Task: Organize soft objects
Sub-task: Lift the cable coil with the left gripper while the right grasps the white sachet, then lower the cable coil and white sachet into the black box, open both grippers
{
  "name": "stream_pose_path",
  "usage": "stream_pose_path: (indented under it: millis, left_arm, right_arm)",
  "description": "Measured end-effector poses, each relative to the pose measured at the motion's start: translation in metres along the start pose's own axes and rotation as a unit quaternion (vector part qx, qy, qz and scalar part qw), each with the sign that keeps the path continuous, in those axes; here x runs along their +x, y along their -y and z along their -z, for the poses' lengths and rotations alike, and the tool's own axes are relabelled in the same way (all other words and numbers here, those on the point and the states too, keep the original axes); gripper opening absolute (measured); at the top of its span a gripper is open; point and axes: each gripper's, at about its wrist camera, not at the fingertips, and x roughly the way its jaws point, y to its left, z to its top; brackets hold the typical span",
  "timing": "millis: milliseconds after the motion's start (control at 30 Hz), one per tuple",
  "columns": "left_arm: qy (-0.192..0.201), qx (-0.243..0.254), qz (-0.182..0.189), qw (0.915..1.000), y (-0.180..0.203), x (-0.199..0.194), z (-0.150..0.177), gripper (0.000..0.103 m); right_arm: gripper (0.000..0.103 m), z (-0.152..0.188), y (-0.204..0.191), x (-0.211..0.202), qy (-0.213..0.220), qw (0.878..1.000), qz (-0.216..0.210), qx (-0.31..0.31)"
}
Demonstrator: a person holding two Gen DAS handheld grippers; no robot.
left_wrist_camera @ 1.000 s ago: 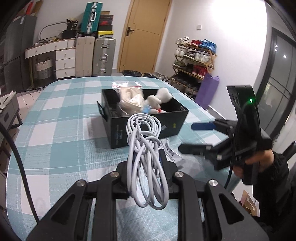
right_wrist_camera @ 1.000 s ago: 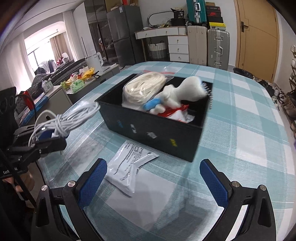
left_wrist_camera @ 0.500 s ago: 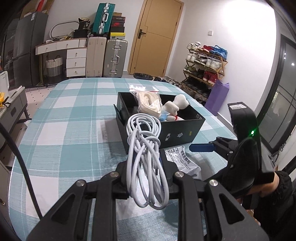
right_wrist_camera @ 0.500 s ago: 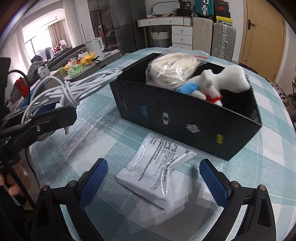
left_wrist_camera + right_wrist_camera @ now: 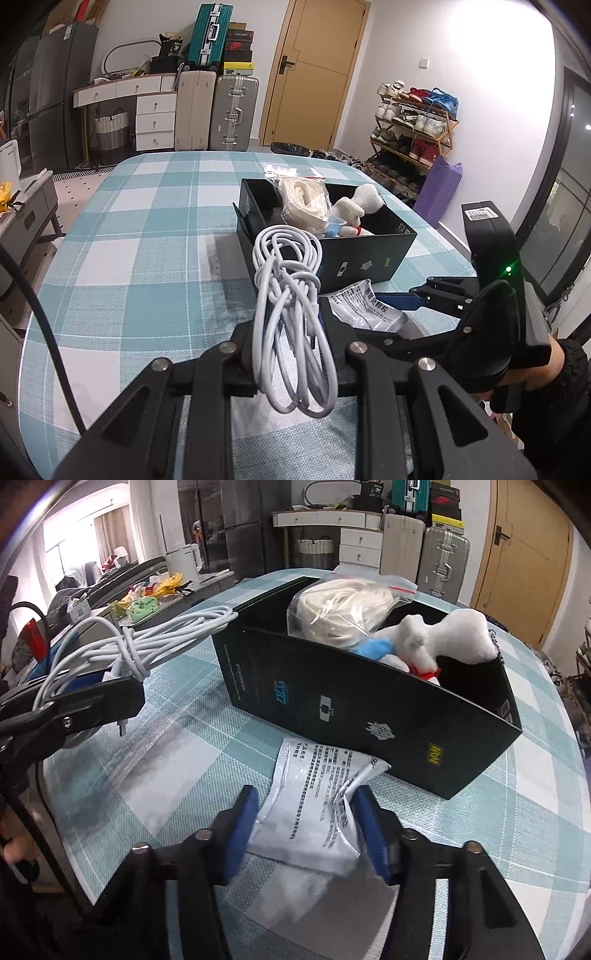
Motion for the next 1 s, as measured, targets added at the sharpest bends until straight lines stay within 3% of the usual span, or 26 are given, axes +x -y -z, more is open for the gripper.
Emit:
stream_pose_path:
  millis: [67,267,500,533,1000]
  left_arm:
    - [0.0,0.0,-0.001,1.0,0.0,0.0,0.0,0.022]
    - [0.002,-0.002,-0.001,1.0,-0.001,0.001,-0.001,0.022]
    - [0.004,0.001,-0.001,1.0,0.0,0.002,-0.002,0.022]
    - [0.005,0.001,-0.001,1.0,0.0,0.002,-0.002,0.022]
    - [0.014,-0.003,-0.003,0.9999,0.0,-0.002,-0.004,0.022]
  right_arm:
    - [0.044,0.0,0.003,-0.002,0.002,1.0,-0.009,-0.001]
    - [0.032,0.003,0.012,-0.014,0.013,1.0,-0.024,-0.009]
    - [0.025,0.01,0.015,-0.024,0.02,0.999,-0.032,-0.017]
    - [0.008,0.01,0.015,-0.026,0.022,0.999,-0.032,-0.018]
    - [0.007,0.012,0.023,-0.044,0.041,0.998,-0.038,-0.021]
